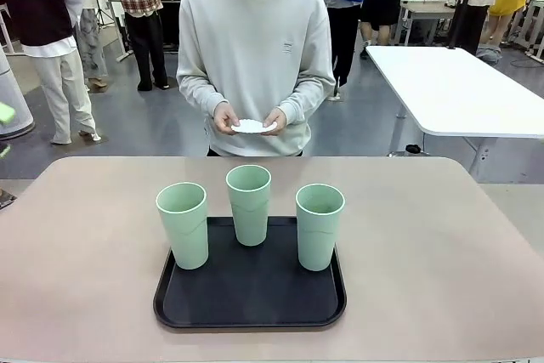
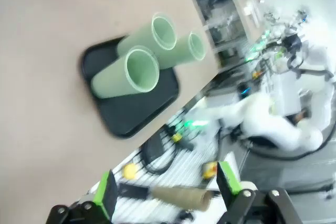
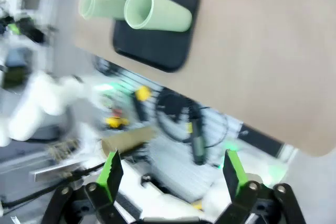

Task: Place coasters on the table and set cups on them.
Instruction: Pick up one Reusable plastic cup and place it on a coaster set by the human.

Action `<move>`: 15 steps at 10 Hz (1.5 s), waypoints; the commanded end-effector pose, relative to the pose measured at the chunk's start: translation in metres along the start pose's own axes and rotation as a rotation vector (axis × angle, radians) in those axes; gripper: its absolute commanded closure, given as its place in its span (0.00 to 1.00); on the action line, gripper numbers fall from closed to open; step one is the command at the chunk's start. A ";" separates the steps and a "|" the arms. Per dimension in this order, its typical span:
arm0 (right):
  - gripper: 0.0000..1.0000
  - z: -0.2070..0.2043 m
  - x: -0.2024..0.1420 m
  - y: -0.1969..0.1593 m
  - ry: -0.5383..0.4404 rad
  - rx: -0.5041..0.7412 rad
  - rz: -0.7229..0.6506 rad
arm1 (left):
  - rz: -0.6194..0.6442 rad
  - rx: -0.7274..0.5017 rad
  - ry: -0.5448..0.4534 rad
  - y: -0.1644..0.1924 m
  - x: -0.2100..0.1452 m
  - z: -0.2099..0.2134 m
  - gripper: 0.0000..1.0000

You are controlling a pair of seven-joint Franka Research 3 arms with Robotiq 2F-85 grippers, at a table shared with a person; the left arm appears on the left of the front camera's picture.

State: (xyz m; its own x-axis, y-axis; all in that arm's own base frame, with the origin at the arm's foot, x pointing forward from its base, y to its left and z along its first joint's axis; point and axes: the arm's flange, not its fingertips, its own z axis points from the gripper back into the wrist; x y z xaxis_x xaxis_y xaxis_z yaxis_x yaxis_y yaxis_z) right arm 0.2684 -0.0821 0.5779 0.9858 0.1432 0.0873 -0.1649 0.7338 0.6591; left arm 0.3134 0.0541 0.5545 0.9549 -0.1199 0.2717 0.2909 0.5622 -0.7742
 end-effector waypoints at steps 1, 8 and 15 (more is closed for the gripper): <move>0.00 0.005 0.011 -0.041 -0.076 0.419 -0.435 | 0.193 -0.113 -0.151 0.034 0.007 0.020 0.00; 0.00 0.055 -0.022 -0.169 -0.208 0.571 -0.676 | 0.441 -0.018 -0.281 0.160 -0.040 0.110 0.00; 0.00 0.063 -0.042 -0.221 -0.212 0.598 -0.813 | 0.518 0.055 -0.380 0.198 -0.063 0.155 0.00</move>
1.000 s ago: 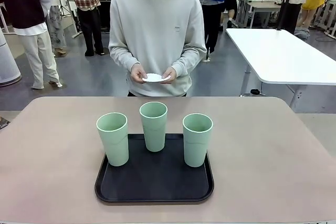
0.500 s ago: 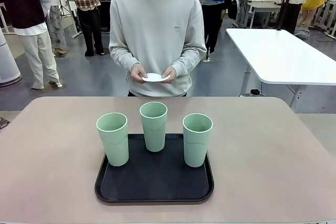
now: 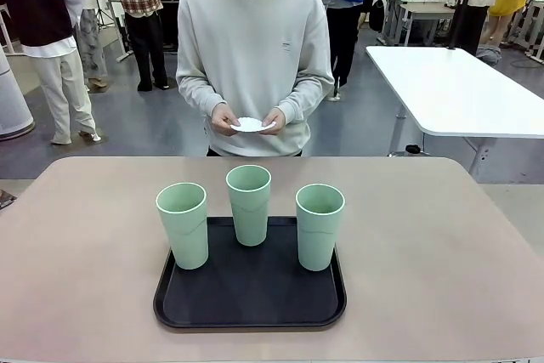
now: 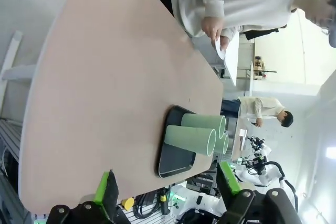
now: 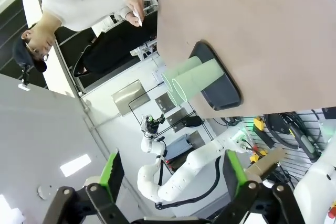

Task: Place coasters on the table and set cups on them.
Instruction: Pick up one Reusable plastic cup and place it on a coaster set by the human.

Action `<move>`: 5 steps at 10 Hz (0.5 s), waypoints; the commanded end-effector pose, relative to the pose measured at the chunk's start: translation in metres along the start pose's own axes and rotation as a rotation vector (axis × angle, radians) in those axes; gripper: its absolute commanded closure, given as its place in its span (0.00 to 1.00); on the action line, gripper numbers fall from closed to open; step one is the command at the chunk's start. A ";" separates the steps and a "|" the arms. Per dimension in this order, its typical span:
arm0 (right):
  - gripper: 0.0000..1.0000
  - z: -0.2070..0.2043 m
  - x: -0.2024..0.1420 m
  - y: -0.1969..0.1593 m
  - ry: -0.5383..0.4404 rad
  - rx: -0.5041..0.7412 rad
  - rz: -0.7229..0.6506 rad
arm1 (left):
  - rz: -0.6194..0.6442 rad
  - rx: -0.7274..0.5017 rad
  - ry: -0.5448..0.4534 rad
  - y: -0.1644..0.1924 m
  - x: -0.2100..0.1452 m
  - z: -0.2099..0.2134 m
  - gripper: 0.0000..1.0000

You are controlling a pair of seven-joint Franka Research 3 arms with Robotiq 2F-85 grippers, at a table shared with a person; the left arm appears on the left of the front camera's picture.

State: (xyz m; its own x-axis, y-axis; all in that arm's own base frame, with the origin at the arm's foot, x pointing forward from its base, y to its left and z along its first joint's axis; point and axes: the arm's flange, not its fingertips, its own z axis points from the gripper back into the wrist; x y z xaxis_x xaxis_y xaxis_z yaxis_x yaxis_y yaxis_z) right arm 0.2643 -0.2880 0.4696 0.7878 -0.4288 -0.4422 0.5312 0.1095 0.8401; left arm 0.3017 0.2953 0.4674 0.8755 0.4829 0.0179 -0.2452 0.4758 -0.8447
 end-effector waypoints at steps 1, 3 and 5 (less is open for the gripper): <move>0.00 0.002 0.000 0.003 0.059 -0.017 -0.014 | -0.064 0.037 -0.045 -0.002 0.004 0.012 0.00; 0.00 0.000 0.000 0.000 0.000 0.000 0.000 | 0.000 0.000 0.000 0.000 0.000 0.000 0.00; 0.00 0.000 0.000 0.000 0.000 0.000 0.000 | 0.000 0.000 0.000 0.000 0.000 0.000 0.00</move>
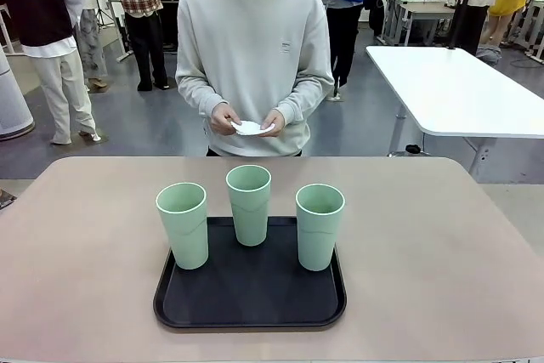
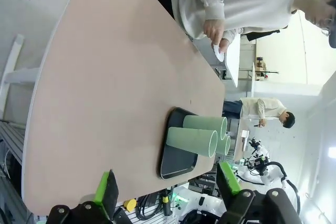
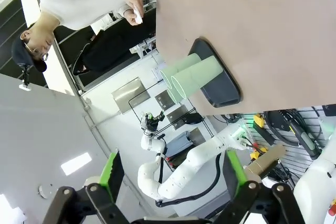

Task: Place coasters on the table and set cups on them.
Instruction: Pick up one Reusable plastic cup and place it on a coaster set by the human.

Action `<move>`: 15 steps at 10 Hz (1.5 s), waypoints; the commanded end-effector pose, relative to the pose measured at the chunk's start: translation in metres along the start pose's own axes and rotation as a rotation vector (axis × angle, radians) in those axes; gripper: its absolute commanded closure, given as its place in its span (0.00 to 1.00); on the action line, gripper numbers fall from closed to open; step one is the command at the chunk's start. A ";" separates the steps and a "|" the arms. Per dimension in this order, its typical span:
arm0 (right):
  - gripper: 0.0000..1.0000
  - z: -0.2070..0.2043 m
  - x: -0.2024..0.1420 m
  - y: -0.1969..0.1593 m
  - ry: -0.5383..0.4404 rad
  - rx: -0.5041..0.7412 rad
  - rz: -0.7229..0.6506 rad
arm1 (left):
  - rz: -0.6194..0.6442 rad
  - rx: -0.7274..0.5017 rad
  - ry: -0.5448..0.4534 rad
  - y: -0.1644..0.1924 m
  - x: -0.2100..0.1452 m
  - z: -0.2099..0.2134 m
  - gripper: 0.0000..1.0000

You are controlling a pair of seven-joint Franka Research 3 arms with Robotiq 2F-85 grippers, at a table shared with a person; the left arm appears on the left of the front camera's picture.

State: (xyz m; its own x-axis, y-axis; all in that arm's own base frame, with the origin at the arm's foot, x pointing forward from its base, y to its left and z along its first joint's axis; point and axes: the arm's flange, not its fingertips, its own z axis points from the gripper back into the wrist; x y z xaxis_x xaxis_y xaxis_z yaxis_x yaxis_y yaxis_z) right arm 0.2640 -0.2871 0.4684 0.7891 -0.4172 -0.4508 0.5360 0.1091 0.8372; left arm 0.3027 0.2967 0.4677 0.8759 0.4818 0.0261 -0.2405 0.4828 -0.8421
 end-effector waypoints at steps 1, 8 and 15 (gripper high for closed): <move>0.00 0.001 0.000 0.001 -0.013 0.002 0.005 | 0.008 -0.005 0.003 0.000 -0.001 -0.001 0.00; 0.00 0.001 0.000 0.001 -0.013 0.002 0.005 | 0.008 -0.005 0.003 0.000 -0.001 -0.001 0.00; 0.00 0.001 0.000 0.001 -0.013 0.002 0.005 | 0.008 -0.005 0.003 0.000 -0.001 -0.001 0.00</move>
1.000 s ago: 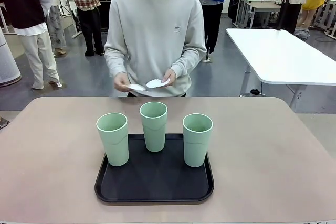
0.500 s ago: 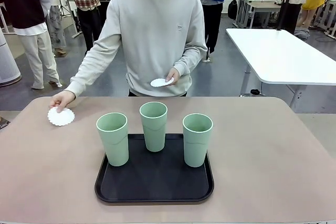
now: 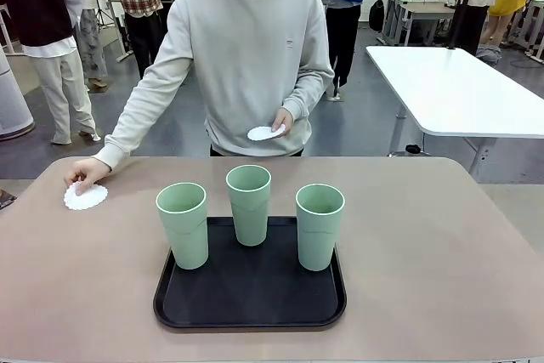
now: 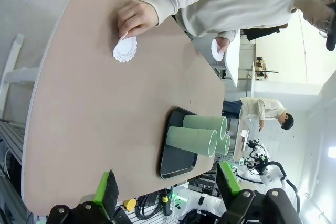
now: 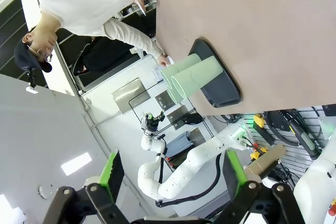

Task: Place coasters on the table and set cups on them.
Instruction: Pick up one Reusable plastic cup and place it on a coaster set by the human.

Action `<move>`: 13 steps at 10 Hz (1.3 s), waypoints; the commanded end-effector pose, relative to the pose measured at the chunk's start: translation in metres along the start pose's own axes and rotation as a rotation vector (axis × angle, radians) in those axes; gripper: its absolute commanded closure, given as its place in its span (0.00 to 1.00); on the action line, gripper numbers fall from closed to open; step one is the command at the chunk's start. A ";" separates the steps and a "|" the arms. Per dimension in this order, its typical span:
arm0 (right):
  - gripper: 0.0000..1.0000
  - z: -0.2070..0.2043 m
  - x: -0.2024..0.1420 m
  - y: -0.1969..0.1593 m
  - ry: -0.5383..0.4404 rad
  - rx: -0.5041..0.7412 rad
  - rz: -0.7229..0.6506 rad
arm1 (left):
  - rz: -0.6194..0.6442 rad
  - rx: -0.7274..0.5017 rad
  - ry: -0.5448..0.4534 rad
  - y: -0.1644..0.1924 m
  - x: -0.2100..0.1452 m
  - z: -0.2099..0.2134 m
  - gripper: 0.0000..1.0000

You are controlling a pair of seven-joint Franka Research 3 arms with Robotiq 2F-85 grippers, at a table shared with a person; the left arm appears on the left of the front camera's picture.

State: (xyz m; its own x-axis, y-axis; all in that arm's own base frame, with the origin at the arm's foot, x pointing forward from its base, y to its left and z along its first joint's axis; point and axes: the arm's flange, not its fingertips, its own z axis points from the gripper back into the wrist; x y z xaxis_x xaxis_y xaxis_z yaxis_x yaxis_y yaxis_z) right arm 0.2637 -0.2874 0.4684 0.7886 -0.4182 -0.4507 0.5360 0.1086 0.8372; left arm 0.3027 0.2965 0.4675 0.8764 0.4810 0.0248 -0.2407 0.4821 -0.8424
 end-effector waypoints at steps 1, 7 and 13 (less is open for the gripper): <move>0.00 0.001 0.000 0.001 -0.012 0.002 0.006 | 0.007 -0.004 0.002 0.000 -0.001 -0.001 0.00; 0.00 0.001 0.000 0.001 -0.012 0.002 0.006 | 0.007 -0.004 0.002 0.000 -0.001 -0.001 0.00; 0.00 0.001 0.000 0.001 -0.012 0.002 0.006 | 0.007 -0.004 0.002 0.000 -0.001 -0.001 0.00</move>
State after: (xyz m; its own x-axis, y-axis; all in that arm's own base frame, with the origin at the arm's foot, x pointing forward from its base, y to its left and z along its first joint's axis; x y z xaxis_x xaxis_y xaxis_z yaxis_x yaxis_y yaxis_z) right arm 0.2637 -0.2874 0.4684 0.7887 -0.4182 -0.4507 0.5360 0.1086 0.8372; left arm 0.3027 0.2965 0.4675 0.8764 0.4809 0.0248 -0.2407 0.4820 -0.8424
